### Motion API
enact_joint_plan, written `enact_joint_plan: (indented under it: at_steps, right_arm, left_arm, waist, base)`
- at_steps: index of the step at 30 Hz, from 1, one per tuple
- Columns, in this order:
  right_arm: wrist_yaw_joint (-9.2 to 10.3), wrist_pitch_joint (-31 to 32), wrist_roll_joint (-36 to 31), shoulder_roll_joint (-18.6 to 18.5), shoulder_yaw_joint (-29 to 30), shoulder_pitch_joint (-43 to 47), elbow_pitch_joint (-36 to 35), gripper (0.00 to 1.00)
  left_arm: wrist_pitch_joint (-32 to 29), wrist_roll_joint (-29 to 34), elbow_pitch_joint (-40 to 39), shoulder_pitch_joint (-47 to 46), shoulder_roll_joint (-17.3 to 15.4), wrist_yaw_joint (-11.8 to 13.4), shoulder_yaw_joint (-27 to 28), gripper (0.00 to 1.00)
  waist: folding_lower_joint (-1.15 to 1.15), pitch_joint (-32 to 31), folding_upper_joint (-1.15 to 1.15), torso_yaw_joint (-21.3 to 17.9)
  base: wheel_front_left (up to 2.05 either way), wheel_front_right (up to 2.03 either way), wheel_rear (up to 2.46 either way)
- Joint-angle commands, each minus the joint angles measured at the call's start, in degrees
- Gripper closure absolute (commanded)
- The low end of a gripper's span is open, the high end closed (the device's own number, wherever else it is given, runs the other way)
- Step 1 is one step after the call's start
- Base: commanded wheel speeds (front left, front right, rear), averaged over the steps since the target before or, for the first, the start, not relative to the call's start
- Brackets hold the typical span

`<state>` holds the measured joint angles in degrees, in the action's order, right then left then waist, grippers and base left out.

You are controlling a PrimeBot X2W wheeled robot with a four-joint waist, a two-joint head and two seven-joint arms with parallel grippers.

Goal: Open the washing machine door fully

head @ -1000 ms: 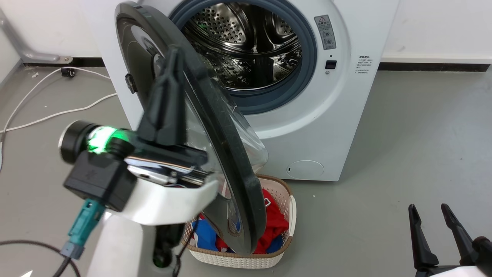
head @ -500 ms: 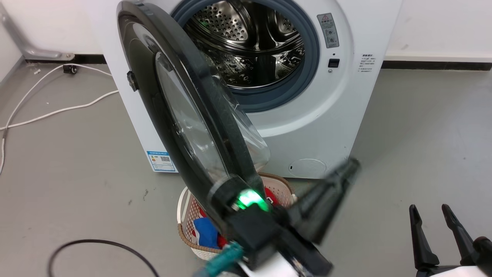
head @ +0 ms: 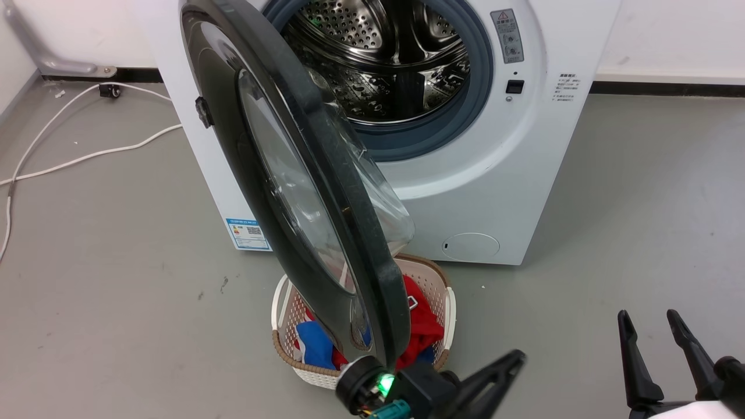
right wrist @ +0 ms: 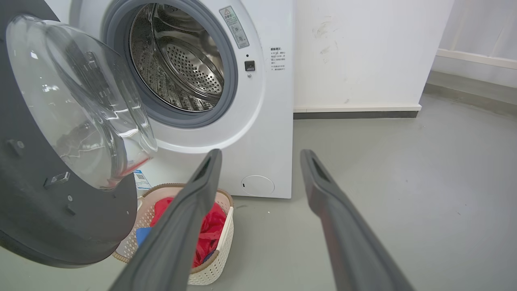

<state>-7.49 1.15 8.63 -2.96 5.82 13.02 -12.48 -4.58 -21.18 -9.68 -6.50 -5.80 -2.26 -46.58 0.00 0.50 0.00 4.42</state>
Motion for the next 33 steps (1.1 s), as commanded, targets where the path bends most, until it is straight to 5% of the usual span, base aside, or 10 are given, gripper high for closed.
enact_joint_plan:
  at_steps: [1, 11, 33]
  right_arm:
    - [0.00, 0.13, 0.50, 0.11, -0.03, -0.08, -0.07, 0.00]
    - [0.00, 0.15, 0.94, 0.11, -0.07, -1.16, 0.46, 0.00]
    - [0.00, -0.54, 1.71, 0.11, 0.35, -2.43, 2.87, 0.00]
  left_arm:
    - [0.34, 0.04, 1.30, 0.38, -0.19, 0.89, 0.80, 1.00]
    - [3.40, 0.04, 8.62, -2.62, -0.24, 5.53, 7.24, 1.00]
    - [5.30, -2.04, 11.33, -2.25, -0.95, 8.30, 10.74, 1.00]
  waist:
    - [0.00, 0.12, 0.00, -0.03]
    - [0.00, 1.04, 0.00, -0.74]
    - [0.00, 1.74, 0.00, 1.40]
  base:
    - [0.00, 0.00, 0.00]
    - [0.00, 0.00, 0.00]
    - [0.00, 0.00, 0.00]
